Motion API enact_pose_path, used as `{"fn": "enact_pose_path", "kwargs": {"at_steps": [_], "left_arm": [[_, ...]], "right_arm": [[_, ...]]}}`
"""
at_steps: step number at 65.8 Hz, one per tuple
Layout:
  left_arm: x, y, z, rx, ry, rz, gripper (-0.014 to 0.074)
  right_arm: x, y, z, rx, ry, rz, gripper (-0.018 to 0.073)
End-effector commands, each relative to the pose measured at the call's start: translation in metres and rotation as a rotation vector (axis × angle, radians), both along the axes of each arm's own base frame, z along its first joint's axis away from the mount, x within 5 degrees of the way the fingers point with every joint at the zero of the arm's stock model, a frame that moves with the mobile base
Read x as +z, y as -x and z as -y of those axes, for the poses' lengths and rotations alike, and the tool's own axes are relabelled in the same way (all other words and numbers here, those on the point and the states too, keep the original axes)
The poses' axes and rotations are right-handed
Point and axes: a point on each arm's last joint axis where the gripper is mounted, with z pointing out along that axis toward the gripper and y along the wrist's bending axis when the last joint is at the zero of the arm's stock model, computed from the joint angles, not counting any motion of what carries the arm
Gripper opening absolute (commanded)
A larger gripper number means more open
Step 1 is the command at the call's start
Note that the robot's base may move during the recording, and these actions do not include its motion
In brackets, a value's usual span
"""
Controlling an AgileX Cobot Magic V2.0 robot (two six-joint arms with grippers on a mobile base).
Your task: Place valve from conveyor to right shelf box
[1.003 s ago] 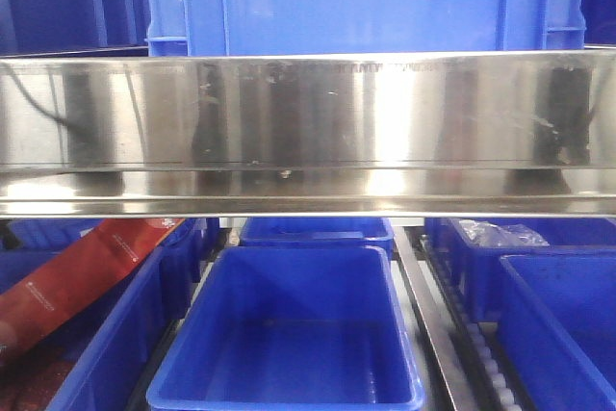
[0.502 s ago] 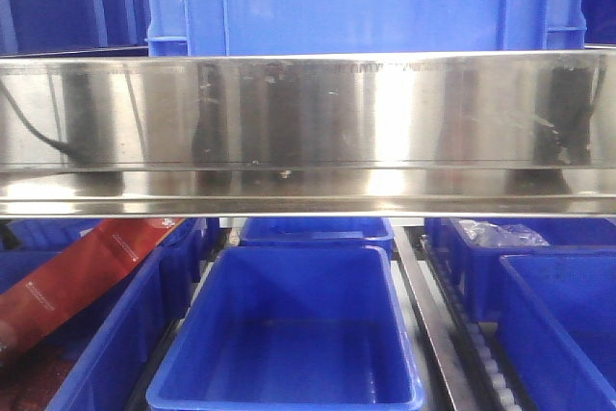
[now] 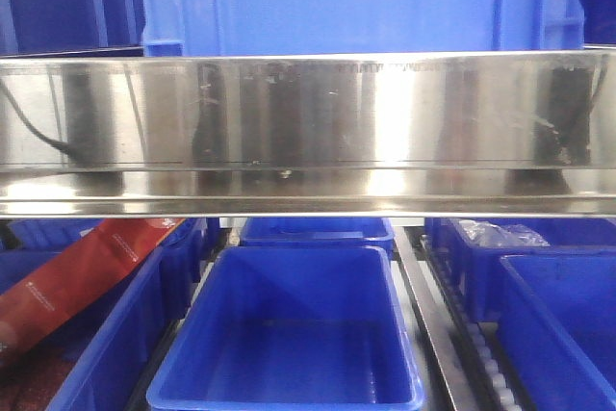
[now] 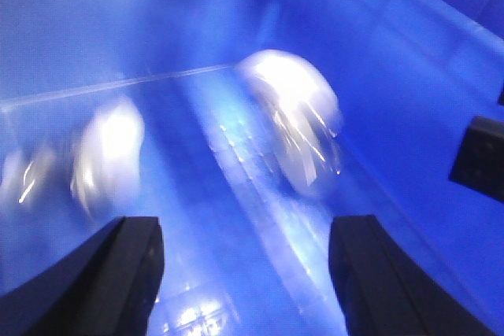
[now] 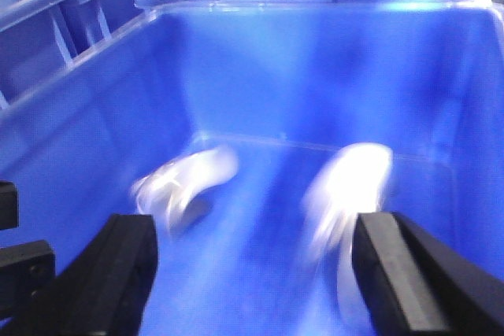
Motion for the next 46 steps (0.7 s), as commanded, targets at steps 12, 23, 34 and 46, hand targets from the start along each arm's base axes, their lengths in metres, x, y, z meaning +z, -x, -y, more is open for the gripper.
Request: {"fn": "enact_pose_path", "kwargs": {"at_steps": [12, 23, 34, 46], "left_arm": [[0.022, 0.009, -0.003, 0.003, 0.045, 0.057, 0.0004], [0.022, 0.008, -0.005, 0.008, 0.016, 0.078, -0.0111], [0.036, 0.022, -0.011, 0.0, 0.017, 0.059, -0.0111], [0.058, 0.053, -0.024, 0.008, 0.083, 0.184, -0.0111]], "right_arm": [[0.015, 0.005, 0.001, 0.001, -0.007, 0.05, 0.0136], [0.016, 0.005, 0.001, -0.001, -0.009, 0.059, -0.0167], [0.023, 0.013, 0.009, -0.008, 0.006, 0.041, -0.0167], [0.037, 0.045, 0.033, -0.039, 0.051, 0.075, -0.0167]]}}
